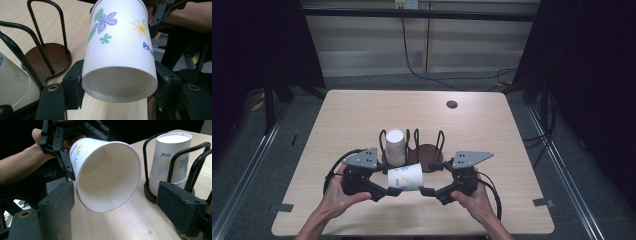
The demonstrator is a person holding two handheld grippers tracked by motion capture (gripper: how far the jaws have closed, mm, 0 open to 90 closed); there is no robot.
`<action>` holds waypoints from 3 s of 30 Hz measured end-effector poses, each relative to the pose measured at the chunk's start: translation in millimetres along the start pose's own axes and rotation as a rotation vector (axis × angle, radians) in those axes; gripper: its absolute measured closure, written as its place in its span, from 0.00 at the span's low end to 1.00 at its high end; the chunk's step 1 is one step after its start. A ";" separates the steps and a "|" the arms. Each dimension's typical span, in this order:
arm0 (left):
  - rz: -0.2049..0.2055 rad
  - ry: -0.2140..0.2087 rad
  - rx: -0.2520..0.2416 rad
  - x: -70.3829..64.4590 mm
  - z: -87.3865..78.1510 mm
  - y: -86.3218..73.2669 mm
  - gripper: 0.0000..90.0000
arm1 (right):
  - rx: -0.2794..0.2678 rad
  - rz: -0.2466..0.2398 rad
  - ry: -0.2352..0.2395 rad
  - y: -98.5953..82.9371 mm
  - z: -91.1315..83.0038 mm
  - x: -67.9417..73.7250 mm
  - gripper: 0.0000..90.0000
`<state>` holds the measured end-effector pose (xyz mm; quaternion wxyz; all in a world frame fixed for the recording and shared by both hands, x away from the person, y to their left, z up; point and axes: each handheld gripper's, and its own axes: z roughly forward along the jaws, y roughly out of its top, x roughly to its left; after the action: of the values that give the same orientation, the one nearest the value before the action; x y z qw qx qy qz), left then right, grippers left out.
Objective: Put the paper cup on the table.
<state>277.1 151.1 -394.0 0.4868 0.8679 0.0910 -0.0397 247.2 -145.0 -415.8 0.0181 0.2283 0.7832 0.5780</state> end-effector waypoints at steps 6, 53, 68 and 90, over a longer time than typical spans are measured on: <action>0.015 0.008 -0.010 -0.8 1.4 0.6 0.41 | 0.002 -0.009 0.012 2.1 3.5 1.0 0.17; -0.023 -0.011 -0.003 3.1 17.6 -6.3 0.27 | 0.036 0.000 0.070 8.5 14.2 -0.5 0.34; -0.036 0.040 0.018 4.8 17.8 -8.8 0.18 | 0.023 -0.006 0.054 10.8 8.2 -2.8 0.34; -0.066 0.161 -0.011 9.1 1.8 -18.8 0.18 | 0.030 0.019 0.002 11.4 -3.9 -9.8 0.34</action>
<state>282.3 160.3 -412.1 0.4813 0.8620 0.1584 0.0147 258.7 -149.6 -406.4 0.0086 0.2353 0.7895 0.5668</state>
